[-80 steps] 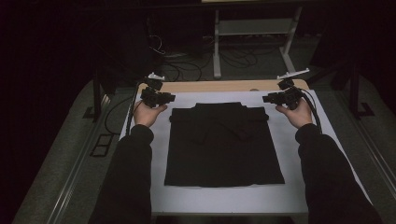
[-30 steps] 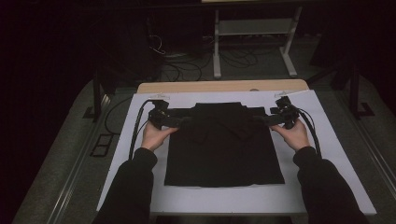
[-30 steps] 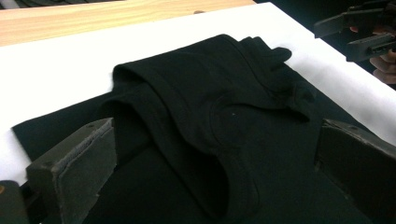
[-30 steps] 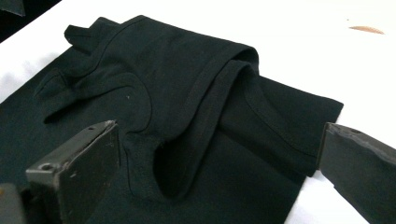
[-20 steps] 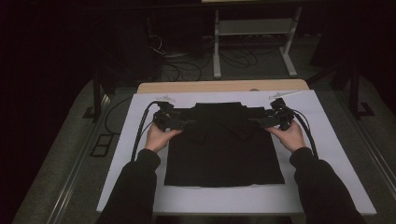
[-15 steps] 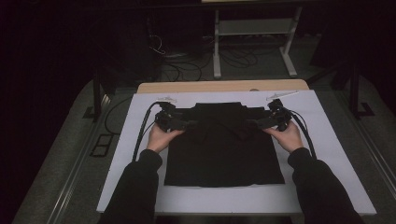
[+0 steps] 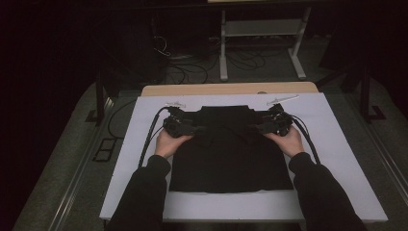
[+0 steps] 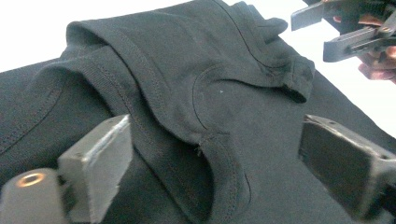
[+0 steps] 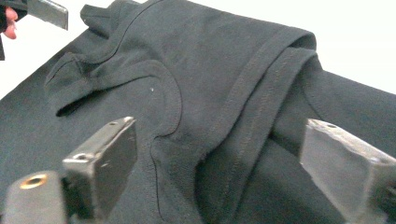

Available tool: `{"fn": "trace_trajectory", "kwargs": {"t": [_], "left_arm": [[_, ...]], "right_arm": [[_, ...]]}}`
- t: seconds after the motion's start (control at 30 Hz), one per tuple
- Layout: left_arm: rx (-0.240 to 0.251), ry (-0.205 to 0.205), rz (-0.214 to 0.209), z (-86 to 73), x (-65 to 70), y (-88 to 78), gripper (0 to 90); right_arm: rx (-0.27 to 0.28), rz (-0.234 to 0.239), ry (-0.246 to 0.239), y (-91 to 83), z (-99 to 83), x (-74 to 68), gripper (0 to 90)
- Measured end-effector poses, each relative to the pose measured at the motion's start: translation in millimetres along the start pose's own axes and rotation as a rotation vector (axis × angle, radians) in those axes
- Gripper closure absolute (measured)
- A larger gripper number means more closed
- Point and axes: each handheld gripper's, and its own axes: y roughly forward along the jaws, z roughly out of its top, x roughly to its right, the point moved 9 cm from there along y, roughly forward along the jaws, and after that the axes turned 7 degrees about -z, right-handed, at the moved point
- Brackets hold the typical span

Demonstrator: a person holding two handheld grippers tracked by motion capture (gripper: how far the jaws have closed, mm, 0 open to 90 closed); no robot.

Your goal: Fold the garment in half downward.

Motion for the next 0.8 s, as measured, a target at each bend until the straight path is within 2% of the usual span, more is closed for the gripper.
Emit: {"fn": "trace_trajectory", "kwargs": {"t": [0.2,0.3,0.47,0.53,0.67,0.8], "left_arm": [[-0.015,-0.011,-0.032,-2.5,3.1,2.8,23.8],[-0.019,-0.012,-0.038,-3.4,3.5,4.5,27.3],[-0.024,-0.009,-0.038,-4.3,3.2,6.1,38.2],[-0.034,-0.012,-0.02,-5.8,2.2,8.6,42.7],[-0.053,-0.015,-0.021,-8.8,2.4,12.6,51.8],[-0.065,-0.021,-0.053,-10.9,4.1,14.9,64.1]], "right_arm": [[-0.016,0.005,-0.007,5.2,-0.2,-4.6,15.2],[-0.026,0.013,-0.017,7.9,-1.4,-7.8,22.5],[-0.041,0.025,-0.02,12.0,-2.9,-11.7,30.8],[-0.046,0.023,-0.021,13.9,-3.2,-12.2,35.3],[-0.057,0.026,-0.014,14.6,-3.0,-13.0,48.7],[-0.085,0.042,-0.006,14.3,-4.7,-13.8,65.3]]}}
